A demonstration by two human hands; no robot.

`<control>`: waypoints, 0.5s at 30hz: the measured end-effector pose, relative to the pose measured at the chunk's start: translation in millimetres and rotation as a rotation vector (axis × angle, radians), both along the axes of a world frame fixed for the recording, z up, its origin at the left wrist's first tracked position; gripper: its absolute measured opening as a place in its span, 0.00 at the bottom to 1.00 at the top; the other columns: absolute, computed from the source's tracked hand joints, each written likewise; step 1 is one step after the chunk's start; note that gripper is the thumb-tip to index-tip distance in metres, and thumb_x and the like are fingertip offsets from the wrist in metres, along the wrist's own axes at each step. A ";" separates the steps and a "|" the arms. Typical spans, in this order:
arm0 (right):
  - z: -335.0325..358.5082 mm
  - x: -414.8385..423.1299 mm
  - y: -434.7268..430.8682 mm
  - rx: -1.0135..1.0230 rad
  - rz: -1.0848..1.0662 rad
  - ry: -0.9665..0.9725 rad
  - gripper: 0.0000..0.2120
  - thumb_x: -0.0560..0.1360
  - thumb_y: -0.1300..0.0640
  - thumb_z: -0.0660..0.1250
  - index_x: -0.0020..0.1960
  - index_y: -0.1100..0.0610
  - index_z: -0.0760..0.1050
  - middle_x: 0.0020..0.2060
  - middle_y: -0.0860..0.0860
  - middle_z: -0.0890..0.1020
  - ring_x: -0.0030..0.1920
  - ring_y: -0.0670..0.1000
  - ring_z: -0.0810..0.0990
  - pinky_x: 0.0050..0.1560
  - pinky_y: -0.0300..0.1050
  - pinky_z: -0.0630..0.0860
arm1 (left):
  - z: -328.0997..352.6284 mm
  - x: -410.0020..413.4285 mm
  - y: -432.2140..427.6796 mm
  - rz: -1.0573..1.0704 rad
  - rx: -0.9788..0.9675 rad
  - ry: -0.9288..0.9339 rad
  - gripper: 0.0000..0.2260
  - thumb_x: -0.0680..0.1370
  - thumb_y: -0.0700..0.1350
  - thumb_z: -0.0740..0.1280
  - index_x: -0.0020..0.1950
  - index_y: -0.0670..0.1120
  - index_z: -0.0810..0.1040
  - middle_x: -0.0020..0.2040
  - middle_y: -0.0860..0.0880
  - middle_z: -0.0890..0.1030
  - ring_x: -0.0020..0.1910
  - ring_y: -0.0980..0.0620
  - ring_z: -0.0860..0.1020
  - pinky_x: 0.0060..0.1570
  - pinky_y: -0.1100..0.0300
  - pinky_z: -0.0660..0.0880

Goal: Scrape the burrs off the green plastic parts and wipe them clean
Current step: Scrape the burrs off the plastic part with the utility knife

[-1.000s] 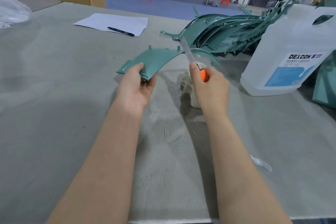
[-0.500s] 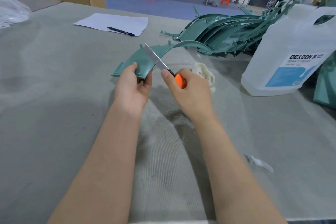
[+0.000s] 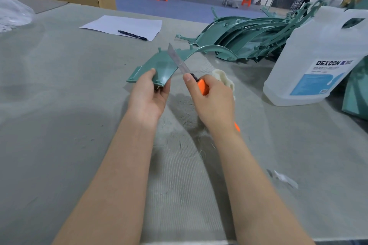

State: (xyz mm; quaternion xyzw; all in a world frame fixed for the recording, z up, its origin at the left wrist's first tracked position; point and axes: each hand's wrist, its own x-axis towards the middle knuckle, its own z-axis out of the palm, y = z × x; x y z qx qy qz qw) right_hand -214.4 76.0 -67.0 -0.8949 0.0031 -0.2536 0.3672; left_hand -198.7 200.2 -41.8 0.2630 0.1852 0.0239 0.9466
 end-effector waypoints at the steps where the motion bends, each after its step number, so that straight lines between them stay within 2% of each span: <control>1: -0.2 0.1 -0.2 -0.002 -0.006 0.005 0.24 0.76 0.33 0.59 0.32 0.50 0.65 0.26 0.45 0.68 0.34 0.37 0.65 0.34 0.44 0.60 | 0.0 0.0 -0.1 -0.001 0.002 0.001 0.04 0.80 0.38 0.62 0.46 0.40 0.75 0.44 0.43 0.79 0.41 0.50 0.78 0.28 0.67 0.77; 5: 0.0 -0.4 1.0 0.012 -0.015 -0.014 0.23 0.76 0.34 0.60 0.32 0.50 0.65 0.28 0.44 0.68 0.35 0.35 0.67 0.38 0.46 0.64 | 0.0 -0.5 -0.5 -0.014 0.012 0.002 0.04 0.81 0.37 0.61 0.47 0.40 0.74 0.44 0.43 0.79 0.40 0.50 0.78 0.26 0.67 0.76; 8: 1.9 1.2 -2.4 0.046 -0.035 -0.050 0.23 0.76 0.36 0.61 0.31 0.50 0.63 0.28 0.45 0.69 0.34 0.46 0.69 0.38 0.48 0.67 | 0.6 -1.4 -0.7 -0.027 -0.002 0.002 0.03 0.80 0.37 0.61 0.48 0.40 0.74 0.44 0.42 0.79 0.41 0.49 0.78 0.25 0.67 0.75; 11: 3.1 6.6 -10.9 0.099 -0.066 -0.018 0.24 0.76 0.35 0.59 0.33 0.52 0.66 0.30 0.48 0.75 0.37 0.54 0.74 0.37 0.48 0.70 | 1.2 -2.8 -0.4 -0.043 -0.004 -0.001 0.03 0.80 0.37 0.61 0.48 0.40 0.74 0.45 0.42 0.79 0.42 0.48 0.79 0.24 0.66 0.75; 15: 5.0 10.2 -22.2 0.139 -0.124 -0.019 0.25 0.77 0.35 0.59 0.32 0.52 0.63 0.25 0.47 0.67 0.30 0.50 0.68 0.32 0.47 0.63 | 2.9 -4.3 -0.4 -0.056 0.014 -0.005 0.04 0.80 0.37 0.62 0.46 0.40 0.75 0.45 0.42 0.80 0.48 0.47 0.79 0.25 0.66 0.76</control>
